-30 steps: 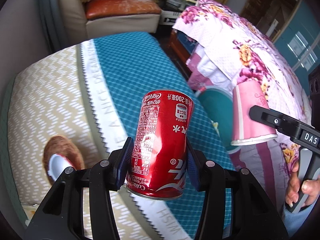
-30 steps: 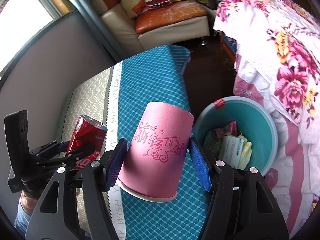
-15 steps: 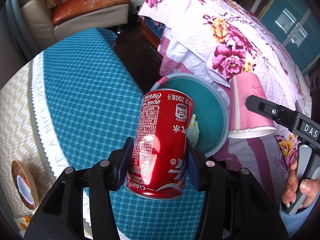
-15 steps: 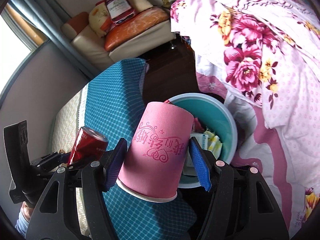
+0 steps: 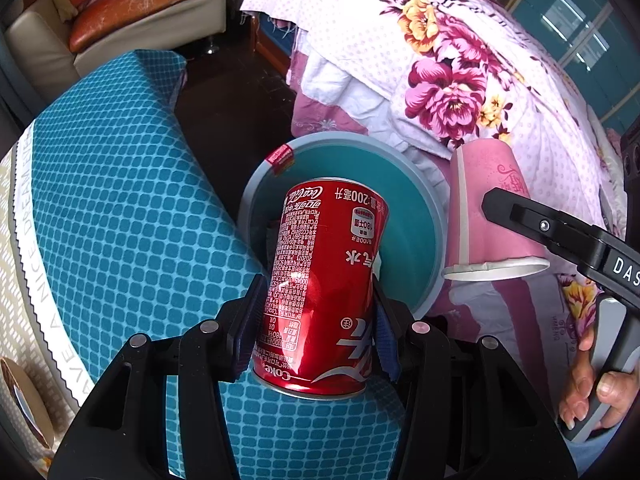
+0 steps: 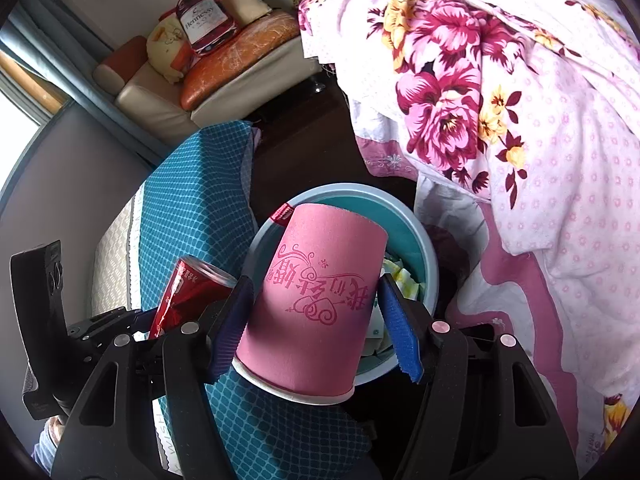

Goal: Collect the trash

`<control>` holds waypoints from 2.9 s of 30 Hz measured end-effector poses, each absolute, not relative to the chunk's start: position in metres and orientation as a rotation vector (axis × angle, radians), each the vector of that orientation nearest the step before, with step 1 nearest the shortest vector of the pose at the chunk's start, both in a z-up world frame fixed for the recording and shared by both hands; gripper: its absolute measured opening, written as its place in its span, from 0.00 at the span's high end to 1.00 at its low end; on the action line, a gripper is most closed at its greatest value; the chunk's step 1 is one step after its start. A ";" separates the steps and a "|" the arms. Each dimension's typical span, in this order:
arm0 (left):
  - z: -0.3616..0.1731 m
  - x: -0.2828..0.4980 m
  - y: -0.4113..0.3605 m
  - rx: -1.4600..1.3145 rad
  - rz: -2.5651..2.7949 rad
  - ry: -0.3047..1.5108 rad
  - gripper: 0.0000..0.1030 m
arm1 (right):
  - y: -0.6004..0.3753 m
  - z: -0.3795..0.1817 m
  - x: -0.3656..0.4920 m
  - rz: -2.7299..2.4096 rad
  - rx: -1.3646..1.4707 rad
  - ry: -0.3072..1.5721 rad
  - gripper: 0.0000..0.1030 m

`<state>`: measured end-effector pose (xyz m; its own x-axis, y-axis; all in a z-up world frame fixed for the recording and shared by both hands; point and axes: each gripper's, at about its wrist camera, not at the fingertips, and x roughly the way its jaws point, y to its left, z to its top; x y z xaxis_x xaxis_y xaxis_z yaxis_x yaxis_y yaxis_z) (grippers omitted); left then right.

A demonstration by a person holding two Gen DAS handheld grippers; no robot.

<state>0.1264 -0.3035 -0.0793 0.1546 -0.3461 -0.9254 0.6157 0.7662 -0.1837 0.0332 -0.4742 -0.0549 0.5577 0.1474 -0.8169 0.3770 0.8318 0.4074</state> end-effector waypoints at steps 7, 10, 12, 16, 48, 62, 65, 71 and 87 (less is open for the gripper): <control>-0.090 0.124 -0.317 0.300 -0.707 1.245 0.45 | -0.482 -0.064 0.034 -0.166 0.609 0.999 0.40; -0.091 0.122 -0.316 0.306 -0.699 1.229 0.28 | -0.483 -0.067 0.035 -0.169 0.611 1.008 0.40; -0.089 0.121 -0.314 0.310 -0.694 1.215 0.24 | -0.482 -0.069 0.037 -0.170 0.609 1.011 0.40; -0.085 0.119 -0.307 0.313 -0.690 1.202 0.23 | -0.479 -0.071 0.041 -0.169 0.609 1.016 0.40; -0.064 0.104 -0.221 0.173 -0.659 1.168 0.11 | -0.426 -0.062 0.051 -0.155 0.586 1.096 0.25; -0.061 0.086 -0.102 0.086 -0.552 1.183 0.11 | -0.337 -0.046 0.055 -0.041 0.455 1.152 0.25; -0.060 0.081 -0.067 0.064 -0.518 1.177 0.11 | -0.310 -0.043 0.056 -0.006 0.413 1.166 0.25; -0.060 0.069 0.006 0.014 -0.438 1.178 0.11 | -0.253 -0.042 0.058 0.077 0.325 1.202 0.25; -0.071 0.010 0.199 -0.147 -0.211 1.175 0.11 | -0.039 -0.060 0.078 0.430 0.018 1.349 0.25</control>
